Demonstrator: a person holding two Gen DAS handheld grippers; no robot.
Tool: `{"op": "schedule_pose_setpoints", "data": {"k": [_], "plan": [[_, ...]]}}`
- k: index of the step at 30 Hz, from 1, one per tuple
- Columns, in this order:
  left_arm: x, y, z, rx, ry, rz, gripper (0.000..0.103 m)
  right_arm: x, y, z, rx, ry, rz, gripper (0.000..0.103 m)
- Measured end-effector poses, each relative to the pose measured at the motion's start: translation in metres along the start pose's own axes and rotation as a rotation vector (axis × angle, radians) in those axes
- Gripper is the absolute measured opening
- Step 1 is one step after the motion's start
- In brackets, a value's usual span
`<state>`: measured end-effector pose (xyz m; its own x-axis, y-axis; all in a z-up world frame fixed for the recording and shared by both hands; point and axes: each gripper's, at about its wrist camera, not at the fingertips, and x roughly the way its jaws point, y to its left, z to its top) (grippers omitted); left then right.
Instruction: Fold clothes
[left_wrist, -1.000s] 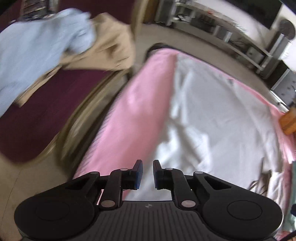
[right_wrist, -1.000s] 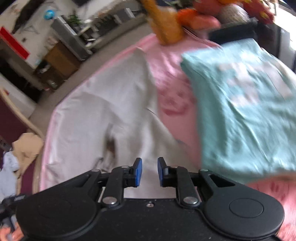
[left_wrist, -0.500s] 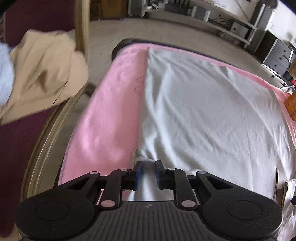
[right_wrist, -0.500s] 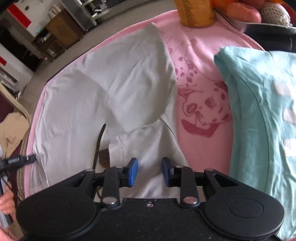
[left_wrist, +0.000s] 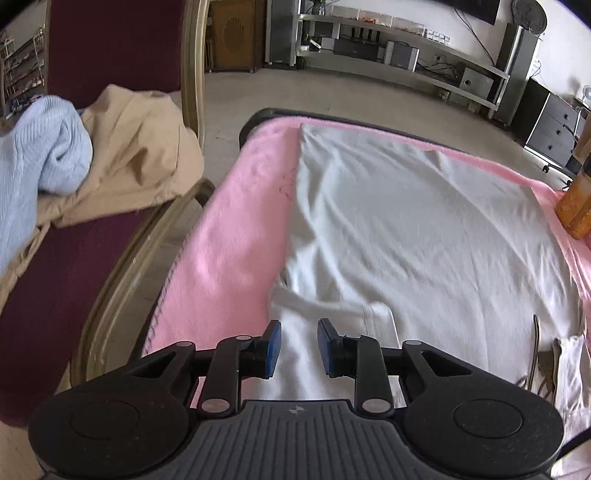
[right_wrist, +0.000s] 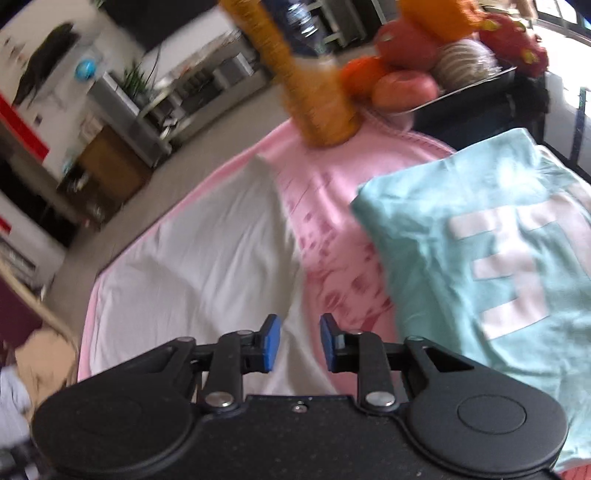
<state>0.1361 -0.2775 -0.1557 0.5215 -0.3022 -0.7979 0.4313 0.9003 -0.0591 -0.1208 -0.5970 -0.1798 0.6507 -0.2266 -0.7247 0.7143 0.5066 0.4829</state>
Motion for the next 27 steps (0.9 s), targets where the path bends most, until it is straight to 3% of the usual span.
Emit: {"op": "schedule_pose_setpoints", "data": {"k": [5,7,11,15,17,19,21,24,27], "plan": [[-0.011,0.008,0.002,-0.06,-0.045,-0.025,0.026,0.012,-0.001,0.0,0.03,0.055,0.039,0.024],[0.002,0.009,0.005,-0.076,0.002,-0.053,0.014,0.015,0.003,-0.002,0.006,0.07,0.021,0.024],[0.034,0.001,0.015,-0.039,0.084,-0.084,0.014,0.023,0.007,-0.008,-0.017,0.119,0.013,0.024],[0.055,-0.004,0.031,-0.029,0.048,-0.063,0.017,0.029,0.012,-0.013,-0.051,0.146,-0.002,0.024],[0.047,-0.006,0.033,-0.026,-0.012,-0.064,0.019,0.03,0.012,-0.014,-0.059,0.15,-0.005,0.024],[0.032,-0.009,0.032,-0.002,-0.065,-0.063,0.029,0.028,0.012,-0.013,-0.056,0.143,-0.006,0.024],[0.016,-0.01,0.027,0.023,-0.09,-0.033,0.031,0.026,0.011,-0.012,-0.049,0.133,-0.003,0.024],[-0.001,-0.013,0.012,0.049,-0.051,0.038,0.034,0.02,0.009,-0.012,-0.047,0.109,-0.004,0.024],[0.006,-0.015,-0.004,0.053,0.028,0.037,0.033,0.018,0.007,-0.011,-0.041,0.089,0.001,0.024]]}}
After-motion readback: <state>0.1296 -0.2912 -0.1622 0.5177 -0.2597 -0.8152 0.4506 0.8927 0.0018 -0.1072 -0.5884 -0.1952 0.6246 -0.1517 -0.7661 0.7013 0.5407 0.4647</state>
